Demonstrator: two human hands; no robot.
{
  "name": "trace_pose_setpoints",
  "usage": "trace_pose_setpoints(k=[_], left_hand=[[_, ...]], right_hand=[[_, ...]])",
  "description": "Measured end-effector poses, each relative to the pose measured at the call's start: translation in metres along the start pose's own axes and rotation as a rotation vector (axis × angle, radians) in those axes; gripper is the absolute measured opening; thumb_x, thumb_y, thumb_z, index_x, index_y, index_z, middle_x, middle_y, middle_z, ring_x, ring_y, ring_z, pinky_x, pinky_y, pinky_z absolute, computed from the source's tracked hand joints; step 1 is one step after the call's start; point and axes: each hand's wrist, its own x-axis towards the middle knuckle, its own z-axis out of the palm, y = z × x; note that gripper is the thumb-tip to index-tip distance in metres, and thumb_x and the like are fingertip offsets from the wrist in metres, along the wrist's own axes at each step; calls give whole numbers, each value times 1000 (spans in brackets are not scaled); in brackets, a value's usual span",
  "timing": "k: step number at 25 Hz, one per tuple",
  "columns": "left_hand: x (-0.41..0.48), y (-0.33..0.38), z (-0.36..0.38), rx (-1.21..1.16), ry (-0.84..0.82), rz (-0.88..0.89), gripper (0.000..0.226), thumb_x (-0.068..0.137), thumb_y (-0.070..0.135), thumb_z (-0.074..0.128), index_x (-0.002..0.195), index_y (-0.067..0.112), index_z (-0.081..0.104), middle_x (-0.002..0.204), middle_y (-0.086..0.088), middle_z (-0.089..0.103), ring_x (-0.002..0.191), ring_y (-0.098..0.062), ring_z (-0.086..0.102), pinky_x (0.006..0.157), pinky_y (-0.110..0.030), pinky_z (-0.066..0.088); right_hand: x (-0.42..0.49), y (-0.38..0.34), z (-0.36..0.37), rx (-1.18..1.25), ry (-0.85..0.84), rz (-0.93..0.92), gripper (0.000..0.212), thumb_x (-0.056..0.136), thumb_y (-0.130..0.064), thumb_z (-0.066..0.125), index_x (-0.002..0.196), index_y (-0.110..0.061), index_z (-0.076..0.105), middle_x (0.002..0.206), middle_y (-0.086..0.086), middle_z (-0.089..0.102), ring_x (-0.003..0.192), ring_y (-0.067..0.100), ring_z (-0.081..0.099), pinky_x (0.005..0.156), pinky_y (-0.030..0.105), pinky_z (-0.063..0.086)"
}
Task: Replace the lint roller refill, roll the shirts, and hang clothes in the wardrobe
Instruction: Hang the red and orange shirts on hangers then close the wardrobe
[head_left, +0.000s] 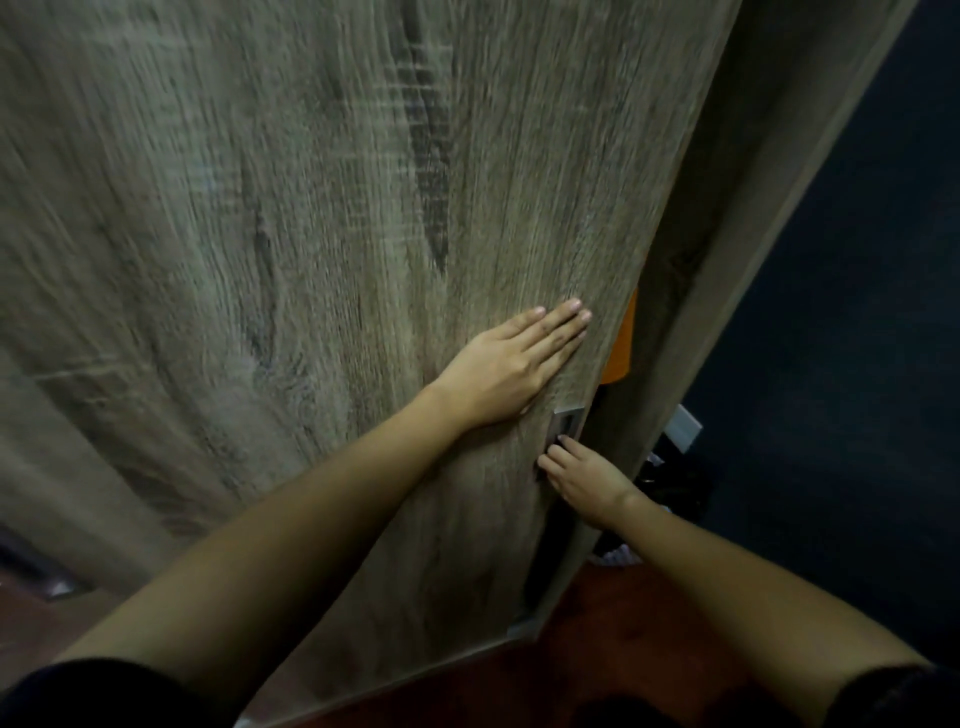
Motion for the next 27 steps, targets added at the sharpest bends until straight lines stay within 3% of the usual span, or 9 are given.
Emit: trace_pose_setpoints(k=[10, 20, 27], left_hand=[[56, 34, 16, -6, 1, -67, 56, 90, 30, 44, 140, 5, 37, 148, -11, 37, 139, -25, 31, 115, -37, 11], [85, 48, 8, -13, -110, -77, 55, 87, 24, 37, 139, 6, 40, 147, -11, 39, 137, -26, 34, 113, -37, 14], [97, 52, -5, -84, -185, -82, 58, 81, 24, 30, 134, 7, 48, 143, -11, 45, 134, -26, 40, 109, -38, 24]], right_hand=[[-21, 27, 61, 30, 81, -10, 48, 96, -24, 37, 140, -6, 33, 148, 12, 27, 132, 32, 27, 117, 44, 14], [-33, 42, 88, 108, 169, -11, 44, 96, -20, 36, 136, -4, 40, 147, 14, 28, 131, 33, 28, 116, 42, 15], [-35, 47, 91, 173, 148, 3, 43, 96, -19, 37, 137, -4, 40, 150, 13, 25, 133, 32, 25, 115, 40, 16]])
